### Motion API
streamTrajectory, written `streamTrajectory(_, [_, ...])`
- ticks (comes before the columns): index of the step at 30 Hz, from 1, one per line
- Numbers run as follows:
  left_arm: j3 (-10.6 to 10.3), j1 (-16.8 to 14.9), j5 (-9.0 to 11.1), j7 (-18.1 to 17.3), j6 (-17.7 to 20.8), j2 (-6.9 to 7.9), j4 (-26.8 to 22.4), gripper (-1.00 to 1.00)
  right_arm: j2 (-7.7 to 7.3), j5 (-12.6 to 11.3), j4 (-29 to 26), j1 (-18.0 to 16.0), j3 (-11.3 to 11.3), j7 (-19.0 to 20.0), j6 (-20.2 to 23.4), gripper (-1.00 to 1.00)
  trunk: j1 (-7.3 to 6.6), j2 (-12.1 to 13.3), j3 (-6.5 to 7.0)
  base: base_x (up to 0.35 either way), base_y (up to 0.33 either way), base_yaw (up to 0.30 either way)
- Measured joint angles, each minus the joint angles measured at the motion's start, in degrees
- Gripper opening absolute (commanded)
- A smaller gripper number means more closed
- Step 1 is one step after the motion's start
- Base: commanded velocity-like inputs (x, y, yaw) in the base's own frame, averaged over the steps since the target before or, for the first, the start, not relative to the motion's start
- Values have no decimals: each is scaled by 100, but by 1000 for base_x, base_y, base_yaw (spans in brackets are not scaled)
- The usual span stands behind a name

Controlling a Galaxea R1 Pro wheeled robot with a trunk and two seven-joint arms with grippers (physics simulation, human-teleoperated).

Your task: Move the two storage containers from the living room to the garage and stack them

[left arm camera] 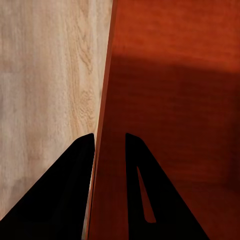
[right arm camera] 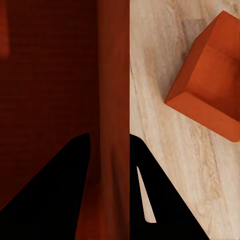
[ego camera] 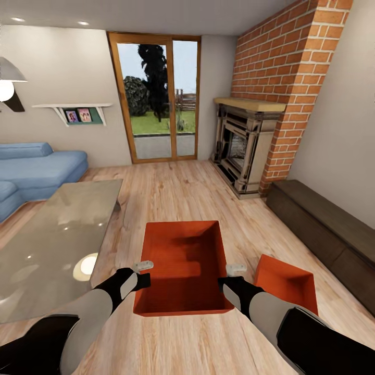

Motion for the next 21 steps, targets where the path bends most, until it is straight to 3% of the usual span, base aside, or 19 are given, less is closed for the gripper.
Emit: streamTrajectory(21, [15,0,-19,-15,1,7,-2,-100,5,15,-1,-1,-12,-1,-2,-100,0,0,193,0,0,0])
